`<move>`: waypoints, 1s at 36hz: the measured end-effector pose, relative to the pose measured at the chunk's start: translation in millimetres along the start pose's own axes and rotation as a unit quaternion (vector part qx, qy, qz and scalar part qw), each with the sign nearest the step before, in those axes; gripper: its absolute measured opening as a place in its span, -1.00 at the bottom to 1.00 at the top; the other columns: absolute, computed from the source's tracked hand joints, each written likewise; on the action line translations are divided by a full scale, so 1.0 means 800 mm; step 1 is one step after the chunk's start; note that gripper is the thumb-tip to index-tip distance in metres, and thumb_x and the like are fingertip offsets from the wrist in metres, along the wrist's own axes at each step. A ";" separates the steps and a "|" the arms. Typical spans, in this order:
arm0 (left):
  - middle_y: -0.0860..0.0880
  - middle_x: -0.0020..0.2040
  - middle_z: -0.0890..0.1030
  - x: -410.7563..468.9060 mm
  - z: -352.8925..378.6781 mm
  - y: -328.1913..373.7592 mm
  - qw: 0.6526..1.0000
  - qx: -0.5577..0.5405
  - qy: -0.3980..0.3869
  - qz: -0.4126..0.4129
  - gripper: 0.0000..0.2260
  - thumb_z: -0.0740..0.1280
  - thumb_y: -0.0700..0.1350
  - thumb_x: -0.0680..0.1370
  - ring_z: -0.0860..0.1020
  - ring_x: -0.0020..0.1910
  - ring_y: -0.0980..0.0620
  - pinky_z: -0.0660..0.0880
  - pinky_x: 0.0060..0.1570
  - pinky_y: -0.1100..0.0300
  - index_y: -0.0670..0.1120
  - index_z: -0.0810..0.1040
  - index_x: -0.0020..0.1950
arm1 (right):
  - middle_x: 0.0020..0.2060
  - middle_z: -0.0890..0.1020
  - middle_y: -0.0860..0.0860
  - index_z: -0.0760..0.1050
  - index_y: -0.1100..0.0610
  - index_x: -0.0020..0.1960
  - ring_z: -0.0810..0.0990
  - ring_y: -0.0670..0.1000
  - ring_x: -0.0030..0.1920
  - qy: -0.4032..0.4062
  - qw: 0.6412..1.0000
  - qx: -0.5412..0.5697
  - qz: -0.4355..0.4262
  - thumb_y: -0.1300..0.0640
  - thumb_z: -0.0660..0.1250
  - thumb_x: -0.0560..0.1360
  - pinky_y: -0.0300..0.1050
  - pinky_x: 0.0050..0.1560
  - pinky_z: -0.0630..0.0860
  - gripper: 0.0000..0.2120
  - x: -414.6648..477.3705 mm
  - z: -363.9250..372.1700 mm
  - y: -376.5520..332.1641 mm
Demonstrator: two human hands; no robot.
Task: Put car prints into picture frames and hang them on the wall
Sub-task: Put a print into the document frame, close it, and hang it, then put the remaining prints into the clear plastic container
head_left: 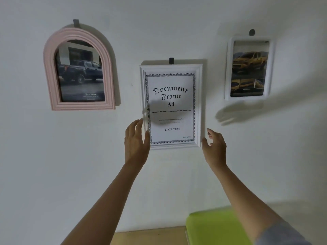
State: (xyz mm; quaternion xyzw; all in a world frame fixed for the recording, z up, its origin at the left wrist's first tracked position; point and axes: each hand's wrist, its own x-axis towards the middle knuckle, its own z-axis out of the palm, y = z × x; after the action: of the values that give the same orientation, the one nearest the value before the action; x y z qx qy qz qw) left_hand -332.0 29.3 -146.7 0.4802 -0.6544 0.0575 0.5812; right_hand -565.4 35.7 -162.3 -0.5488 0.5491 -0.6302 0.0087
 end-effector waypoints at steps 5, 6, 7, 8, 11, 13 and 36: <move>-0.07 0.35 0.39 -0.081 0.014 0.015 0.998 0.007 -0.070 0.004 -0.63 0.21 -0.10 0.59 0.30 0.35 -0.03 0.28 0.30 0.06 -0.12 0.34 0.39 | 0.22 0.49 0.15 0.41 0.22 0.31 0.43 0.14 0.26 -0.066 0.993 -0.088 0.049 0.22 0.25 0.52 -0.08 0.23 0.35 -0.64 -0.059 -0.049 0.034; -0.07 0.35 0.40 -0.099 0.020 0.015 0.996 0.011 -0.094 0.003 -0.63 0.21 -0.09 0.59 0.30 0.35 -0.03 0.29 0.29 0.06 -0.12 0.35 0.39 | 0.24 0.48 0.13 0.40 0.21 0.32 0.41 0.13 0.28 -0.082 0.989 -0.105 0.066 0.20 0.24 0.53 -0.09 0.24 0.33 -0.64 -0.071 -0.059 0.043; -0.07 0.35 0.40 -0.116 0.027 0.014 0.993 0.018 -0.120 0.001 -0.63 0.20 -0.08 0.59 0.31 0.35 -0.04 0.29 0.27 0.06 -0.12 0.35 0.39 | 0.26 0.47 0.12 0.39 0.20 0.33 0.39 0.12 0.30 -0.096 0.984 -0.123 0.083 0.19 0.23 0.53 -0.09 0.25 0.32 -0.63 -0.082 -0.068 0.054; -0.07 0.35 0.40 -0.135 0.034 0.014 0.989 0.025 -0.148 -0.003 -0.62 0.19 -0.06 0.59 0.31 0.35 -0.04 0.29 0.27 0.06 -0.12 0.35 0.40 | 0.27 0.46 0.11 0.38 0.19 0.34 0.37 0.11 0.31 -0.107 0.979 -0.141 0.100 0.18 0.22 0.54 -0.09 0.26 0.31 -0.63 -0.093 -0.079 0.067; -0.06 0.37 0.37 -0.191 0.056 0.013 0.972 0.046 -0.229 -0.032 -0.61 0.15 -0.02 0.61 0.30 0.36 -0.04 0.26 0.28 0.08 -0.10 0.32 0.41 | 0.29 0.44 0.11 0.36 0.17 0.36 0.37 0.11 0.29 -0.140 0.961 -0.189 0.144 0.16 0.21 0.54 -0.05 0.25 0.33 -0.61 -0.123 -0.110 0.107; -0.05 0.37 0.37 -0.226 0.075 0.013 0.958 0.056 -0.278 -0.051 -0.59 0.12 0.02 0.61 0.30 0.36 -0.03 0.26 0.27 0.09 -0.10 0.29 0.43 | 0.31 0.42 0.12 0.34 0.17 0.37 0.34 0.12 0.31 -0.167 0.947 -0.220 0.162 0.16 0.20 0.54 -0.04 0.27 0.32 -0.60 -0.140 -0.130 0.140; -0.31 0.47 0.08 -0.437 0.263 0.005 0.844 0.125 -0.439 -0.280 -0.47 0.17 -0.04 0.61 0.08 0.45 -0.25 0.14 0.39 -0.05 -0.22 0.10 0.50 | 0.37 0.30 0.12 0.19 0.17 0.44 0.27 0.12 0.35 -0.339 0.846 -0.317 0.263 0.03 0.12 0.58 0.03 0.26 0.34 -0.53 -0.225 -0.192 0.431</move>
State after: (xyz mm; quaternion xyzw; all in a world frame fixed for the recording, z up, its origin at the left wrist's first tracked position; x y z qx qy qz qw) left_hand -531.0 95.0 -496.9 0.6866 -0.6664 -0.2433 0.1592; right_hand -805.2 114.1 -495.4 -0.5366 0.8054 -0.1705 0.1851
